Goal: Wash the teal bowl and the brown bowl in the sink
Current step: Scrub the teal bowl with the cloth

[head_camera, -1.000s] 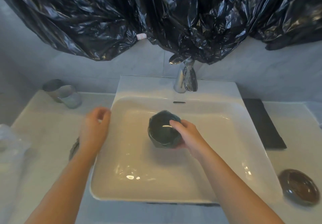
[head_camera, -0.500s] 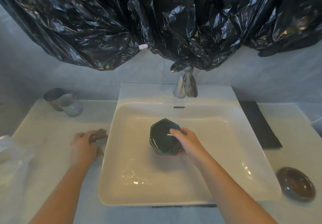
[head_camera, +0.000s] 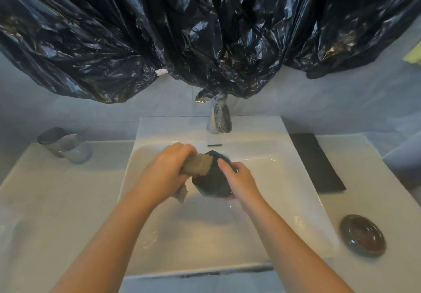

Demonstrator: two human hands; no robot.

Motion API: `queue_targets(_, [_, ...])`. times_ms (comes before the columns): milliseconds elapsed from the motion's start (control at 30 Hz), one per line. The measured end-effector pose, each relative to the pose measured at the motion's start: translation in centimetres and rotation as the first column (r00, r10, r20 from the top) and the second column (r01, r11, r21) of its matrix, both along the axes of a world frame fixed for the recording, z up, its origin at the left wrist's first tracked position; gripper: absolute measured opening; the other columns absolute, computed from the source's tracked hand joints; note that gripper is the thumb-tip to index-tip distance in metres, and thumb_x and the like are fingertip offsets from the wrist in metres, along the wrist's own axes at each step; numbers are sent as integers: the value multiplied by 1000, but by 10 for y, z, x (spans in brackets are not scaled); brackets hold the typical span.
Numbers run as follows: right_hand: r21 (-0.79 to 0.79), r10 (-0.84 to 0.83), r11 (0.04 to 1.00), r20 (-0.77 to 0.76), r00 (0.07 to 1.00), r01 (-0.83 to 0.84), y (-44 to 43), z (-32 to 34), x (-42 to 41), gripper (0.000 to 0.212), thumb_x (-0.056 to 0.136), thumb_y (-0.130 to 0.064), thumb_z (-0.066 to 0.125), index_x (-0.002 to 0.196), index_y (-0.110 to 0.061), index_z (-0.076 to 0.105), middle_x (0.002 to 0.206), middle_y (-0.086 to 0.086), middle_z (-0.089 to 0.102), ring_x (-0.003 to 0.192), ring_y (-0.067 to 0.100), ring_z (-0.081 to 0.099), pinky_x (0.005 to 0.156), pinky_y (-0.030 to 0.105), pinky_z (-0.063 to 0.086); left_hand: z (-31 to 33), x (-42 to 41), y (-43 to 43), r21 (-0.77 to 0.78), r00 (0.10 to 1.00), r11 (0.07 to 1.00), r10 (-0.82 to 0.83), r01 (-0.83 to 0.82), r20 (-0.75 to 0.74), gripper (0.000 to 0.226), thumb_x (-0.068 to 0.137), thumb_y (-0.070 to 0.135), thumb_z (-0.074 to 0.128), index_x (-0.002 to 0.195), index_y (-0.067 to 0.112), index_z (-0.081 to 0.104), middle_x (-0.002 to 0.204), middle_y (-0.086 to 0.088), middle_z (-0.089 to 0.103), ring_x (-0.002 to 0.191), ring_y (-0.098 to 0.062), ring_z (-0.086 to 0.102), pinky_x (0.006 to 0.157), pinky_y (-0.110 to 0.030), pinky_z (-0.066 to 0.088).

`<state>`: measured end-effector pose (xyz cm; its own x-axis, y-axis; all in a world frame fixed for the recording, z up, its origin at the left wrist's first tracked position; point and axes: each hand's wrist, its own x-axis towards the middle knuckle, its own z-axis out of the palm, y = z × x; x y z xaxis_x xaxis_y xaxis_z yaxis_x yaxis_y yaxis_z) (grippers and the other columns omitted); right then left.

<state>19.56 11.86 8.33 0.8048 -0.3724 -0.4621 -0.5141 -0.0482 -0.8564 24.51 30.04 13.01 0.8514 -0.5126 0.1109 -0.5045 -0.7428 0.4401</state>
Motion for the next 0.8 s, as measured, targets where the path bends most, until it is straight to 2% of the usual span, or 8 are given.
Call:
queue_targets(133, [-43, 19, 999, -20, 1000, -20, -9, -4, -7, 47, 91, -54, 56, 117, -15, 56, 113, 6, 61, 104, 26, 61, 70, 44, 63, -4, -2, -38, 22, 1000, 1000, -19, 19, 6, 16, 85, 33, 66, 97, 21, 68, 95, 3, 63, 87, -19, 59, 76, -35, 51])
queue_targets(267, [-37, 17, 999, -35, 999, -18, -18, -8, -12, 50, 92, -54, 55, 119, -13, 57, 114, 8, 63, 103, 27, 63, 68, 42, 63, -10, 2, -57, -204, 940, 944, 199, -260, -276, 19, 82, 23, 70, 99, 23, 61, 93, 6, 64, 87, -16, 60, 70, -25, 47])
queue_targets(400, [17, -4, 1000, -65, 998, 5, -28, -11, -12, 50, 91, -55, 56, 117, -12, 58, 115, 9, 64, 103, 29, 63, 61, 39, 62, -13, -8, -52, -428, 853, 876, -39, -221, -521, 40, 73, 33, 77, 102, 28, 51, 104, 11, 61, 97, -6, 64, 86, -37, 55])
queue_targets(500, [67, -7, 998, -52, 999, 11, -34, -12, -13, 50, 92, -53, 55, 117, -10, 59, 113, 10, 66, 99, 27, 65, 50, 31, 57, -14, -19, -40, -268, 900, 956, -216, 118, -378, 42, 77, 48, 65, 116, 42, 52, 121, 42, 48, 119, 18, 41, 112, -26, 28])
queue_targets(567, [87, -10, 996, -30, 1000, 12, -36, -11, -13, 49, 93, -52, 55, 115, -9, 60, 109, 8, 68, 94, 24, 67, 51, 30, 57, -18, -21, -37, -60, 938, 950, -313, 308, -151, 52, 83, 53, 59, 131, 34, 52, 137, 33, 38, 129, 12, 28, 110, -14, 18])
queue_targets(667, [50, 6, 999, -22, 1000, -5, -35, -14, -12, 48, 91, -54, 56, 114, -12, 60, 109, 8, 67, 98, 25, 66, 56, 34, 61, -28, -22, -44, -73, 979, 976, -204, 205, 13, 40, 88, 42, 58, 122, 21, 62, 119, 2, 59, 107, -12, 54, 91, -19, 42])
queue_targets(733, [43, -6, 999, -36, 999, 8, -32, -17, -11, 49, 89, -55, 57, 114, -13, 59, 111, 8, 66, 100, 26, 65, 65, 39, 62, -27, -24, -57, -183, 999, 983, -32, 26, -32, 24, 90, 26, 63, 113, 21, 60, 104, 3, 62, 89, -18, 60, 76, -25, 46])
queue_targets(800, [70, -50, 996, -41, 998, 52, -30, -19, -10, 52, 88, -56, 58, 115, -11, 59, 112, 10, 66, 100, 26, 65, 78, 46, 61, -31, -22, -61, -156, 995, 987, -34, 48, 90, 15, 91, 25, 57, 103, 18, 62, 104, 3, 59, 83, -22, 62, 74, -29, 47])
